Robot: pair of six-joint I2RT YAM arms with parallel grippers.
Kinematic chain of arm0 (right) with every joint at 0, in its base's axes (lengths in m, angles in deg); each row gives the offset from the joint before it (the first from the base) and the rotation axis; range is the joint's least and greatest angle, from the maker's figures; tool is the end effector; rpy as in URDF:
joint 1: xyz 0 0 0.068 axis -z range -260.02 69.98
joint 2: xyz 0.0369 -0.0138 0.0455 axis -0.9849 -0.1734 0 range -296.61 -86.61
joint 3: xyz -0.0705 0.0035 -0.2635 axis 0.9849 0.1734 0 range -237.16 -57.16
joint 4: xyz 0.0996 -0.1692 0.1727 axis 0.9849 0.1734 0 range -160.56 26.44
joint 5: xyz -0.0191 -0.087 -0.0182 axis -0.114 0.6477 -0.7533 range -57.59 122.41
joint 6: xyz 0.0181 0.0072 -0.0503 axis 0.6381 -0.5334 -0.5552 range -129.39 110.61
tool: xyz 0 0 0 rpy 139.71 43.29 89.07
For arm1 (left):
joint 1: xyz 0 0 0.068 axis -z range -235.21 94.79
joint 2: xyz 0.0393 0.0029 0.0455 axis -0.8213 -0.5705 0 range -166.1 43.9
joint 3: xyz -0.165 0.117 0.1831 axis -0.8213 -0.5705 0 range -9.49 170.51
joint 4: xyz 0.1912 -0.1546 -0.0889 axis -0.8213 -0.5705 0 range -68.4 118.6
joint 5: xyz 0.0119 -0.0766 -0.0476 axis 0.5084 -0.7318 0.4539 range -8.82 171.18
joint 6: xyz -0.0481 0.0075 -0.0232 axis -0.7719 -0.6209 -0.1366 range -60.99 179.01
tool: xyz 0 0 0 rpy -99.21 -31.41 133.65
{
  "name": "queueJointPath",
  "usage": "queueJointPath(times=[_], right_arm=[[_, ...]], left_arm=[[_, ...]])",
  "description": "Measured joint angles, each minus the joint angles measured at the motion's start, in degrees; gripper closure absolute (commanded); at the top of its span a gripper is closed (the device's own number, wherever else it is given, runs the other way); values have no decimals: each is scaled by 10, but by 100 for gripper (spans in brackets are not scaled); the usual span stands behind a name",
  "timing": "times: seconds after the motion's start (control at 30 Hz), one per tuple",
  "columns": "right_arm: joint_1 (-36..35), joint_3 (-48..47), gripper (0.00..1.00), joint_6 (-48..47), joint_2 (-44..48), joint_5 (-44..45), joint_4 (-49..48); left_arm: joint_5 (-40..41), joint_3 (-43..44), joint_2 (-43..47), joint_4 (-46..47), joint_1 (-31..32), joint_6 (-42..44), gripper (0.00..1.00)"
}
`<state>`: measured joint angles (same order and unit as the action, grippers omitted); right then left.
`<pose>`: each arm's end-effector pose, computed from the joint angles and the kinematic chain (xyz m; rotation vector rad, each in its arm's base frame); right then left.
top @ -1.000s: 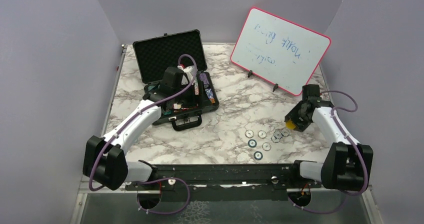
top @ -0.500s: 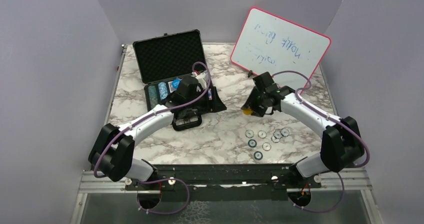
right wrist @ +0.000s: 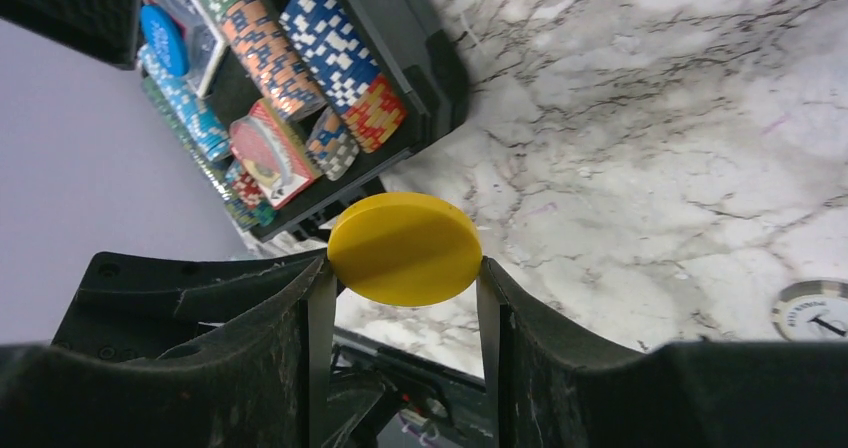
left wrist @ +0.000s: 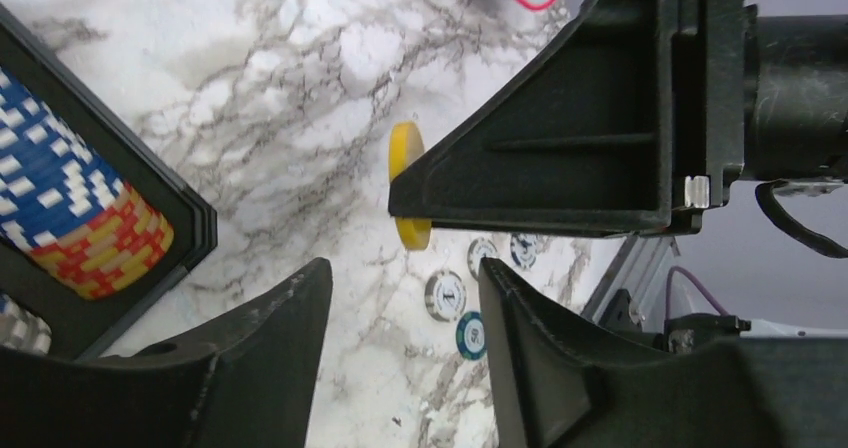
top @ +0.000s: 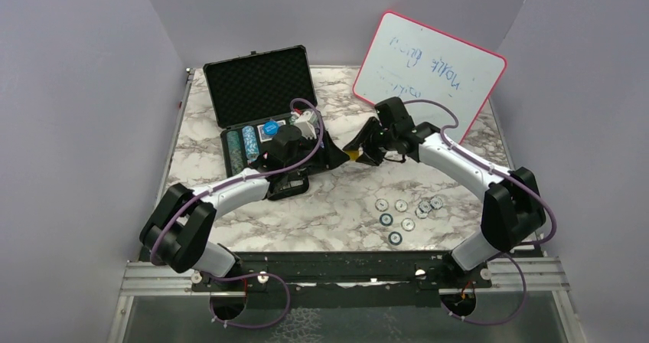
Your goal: Pack up texas hold em set
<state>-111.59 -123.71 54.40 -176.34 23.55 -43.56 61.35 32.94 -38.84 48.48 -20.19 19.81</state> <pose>0.2848 0.1814 0.2522 0.6656 2.5729 0.8497 0.2495 -0.1896 0.2252 0.1768 2.0905 -1.1634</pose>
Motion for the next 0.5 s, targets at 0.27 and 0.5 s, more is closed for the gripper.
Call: queueJointPath(times=[0.27,0.5], right_arm=[[0,-17,50,24,-11,-50,-18],[-1,-18,49,33,-22,-72,-28]], left_arm=[[30,-3,-7,62,2,-3,64],[42,-12,-10,77,2,-11,89]])
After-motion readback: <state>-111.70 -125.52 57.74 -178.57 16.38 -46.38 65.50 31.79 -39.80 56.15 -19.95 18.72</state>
